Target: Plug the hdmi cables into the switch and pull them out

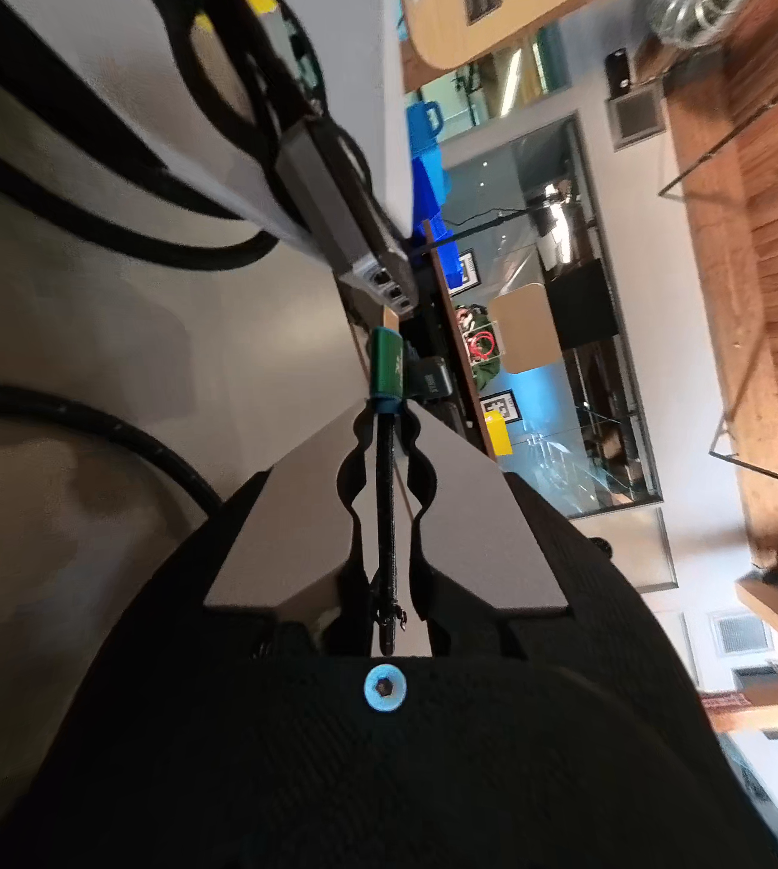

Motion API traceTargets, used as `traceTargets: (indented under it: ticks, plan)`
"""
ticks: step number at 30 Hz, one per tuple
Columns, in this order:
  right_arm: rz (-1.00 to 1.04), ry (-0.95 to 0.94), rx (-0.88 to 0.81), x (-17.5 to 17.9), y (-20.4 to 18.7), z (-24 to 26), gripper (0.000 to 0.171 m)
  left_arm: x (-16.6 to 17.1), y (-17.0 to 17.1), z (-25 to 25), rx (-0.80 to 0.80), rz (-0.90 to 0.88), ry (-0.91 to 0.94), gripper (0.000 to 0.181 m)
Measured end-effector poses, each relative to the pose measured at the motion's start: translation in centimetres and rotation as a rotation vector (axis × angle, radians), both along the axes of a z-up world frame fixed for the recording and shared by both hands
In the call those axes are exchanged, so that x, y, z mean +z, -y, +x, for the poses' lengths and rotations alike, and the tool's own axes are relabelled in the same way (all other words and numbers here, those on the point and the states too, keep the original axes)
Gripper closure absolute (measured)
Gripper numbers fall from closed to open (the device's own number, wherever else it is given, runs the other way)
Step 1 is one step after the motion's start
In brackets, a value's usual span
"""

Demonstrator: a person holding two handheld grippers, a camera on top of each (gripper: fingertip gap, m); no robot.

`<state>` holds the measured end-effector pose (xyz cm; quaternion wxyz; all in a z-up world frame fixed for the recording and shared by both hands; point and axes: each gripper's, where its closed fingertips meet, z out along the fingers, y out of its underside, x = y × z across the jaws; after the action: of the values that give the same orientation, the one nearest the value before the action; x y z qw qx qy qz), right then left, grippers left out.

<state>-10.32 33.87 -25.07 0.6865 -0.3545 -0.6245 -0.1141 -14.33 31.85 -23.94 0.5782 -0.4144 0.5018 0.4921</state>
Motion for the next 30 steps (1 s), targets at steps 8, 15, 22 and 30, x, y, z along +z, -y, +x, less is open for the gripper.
traceTargets:
  ticks: [8,15,22,30]
  plan:
    - [-0.066,0.063,0.046,-1.3,0.9,-0.5,0.162,-1.4,0.5,-0.8,-0.073,-0.025,-0.130,0.162]
    - [-0.142,0.112,0.080,-2.5,1.4,-0.6,0.162,-2.7,0.9,-0.4,-0.113,-0.070,-0.198,0.163]
    - [-0.166,0.113,0.095,-2.6,1.6,-0.6,0.163,-2.7,0.9,-0.4,-0.123,-0.079,-0.167,0.162]
    - [-0.150,0.174,0.116,-3.3,2.0,-0.5,0.163,-3.7,1.3,0.0,-0.163,-0.172,-0.135,0.163]
